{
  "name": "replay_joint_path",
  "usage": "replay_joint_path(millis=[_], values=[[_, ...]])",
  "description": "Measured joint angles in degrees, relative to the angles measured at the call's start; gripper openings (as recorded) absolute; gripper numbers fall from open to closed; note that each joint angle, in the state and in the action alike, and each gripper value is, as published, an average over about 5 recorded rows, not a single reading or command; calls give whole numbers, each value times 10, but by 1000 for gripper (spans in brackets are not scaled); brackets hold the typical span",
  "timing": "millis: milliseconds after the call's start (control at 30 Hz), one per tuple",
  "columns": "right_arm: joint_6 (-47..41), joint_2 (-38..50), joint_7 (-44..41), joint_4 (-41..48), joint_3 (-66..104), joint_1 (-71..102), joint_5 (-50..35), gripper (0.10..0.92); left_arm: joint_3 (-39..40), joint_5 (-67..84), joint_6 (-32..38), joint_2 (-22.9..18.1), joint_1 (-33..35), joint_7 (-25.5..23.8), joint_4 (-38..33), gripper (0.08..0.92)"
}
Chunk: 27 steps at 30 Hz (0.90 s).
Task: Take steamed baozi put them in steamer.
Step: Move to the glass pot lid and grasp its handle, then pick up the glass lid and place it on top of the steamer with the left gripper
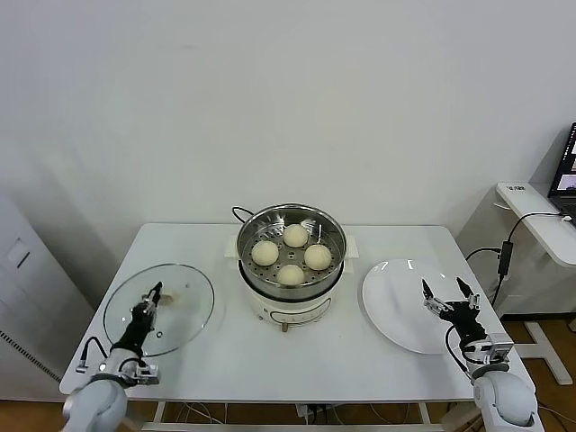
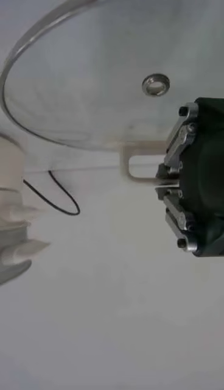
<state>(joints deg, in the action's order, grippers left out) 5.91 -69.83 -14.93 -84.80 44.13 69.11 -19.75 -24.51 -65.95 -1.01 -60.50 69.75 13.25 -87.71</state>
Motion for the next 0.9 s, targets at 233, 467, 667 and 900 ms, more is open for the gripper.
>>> replay_joint_path(millis=[233, 467, 667, 900], values=[[2, 0, -4, -3, 2, 1, -3, 823, -2, 54, -33, 40, -13, -36, -63, 108], [1, 4, -6, -7, 3, -1, -6, 823, 21, 96, -88, 84, -46, -83, -129, 108], [-1, 11, -6, -9, 3, 1, -6, 823, 78, 114, -152, 105, -100, -115, -171, 108], [1, 18, -10, -10, 8, 6, -6, 823, 182, 110, -246, 103, -185, -159, -198, 108]])
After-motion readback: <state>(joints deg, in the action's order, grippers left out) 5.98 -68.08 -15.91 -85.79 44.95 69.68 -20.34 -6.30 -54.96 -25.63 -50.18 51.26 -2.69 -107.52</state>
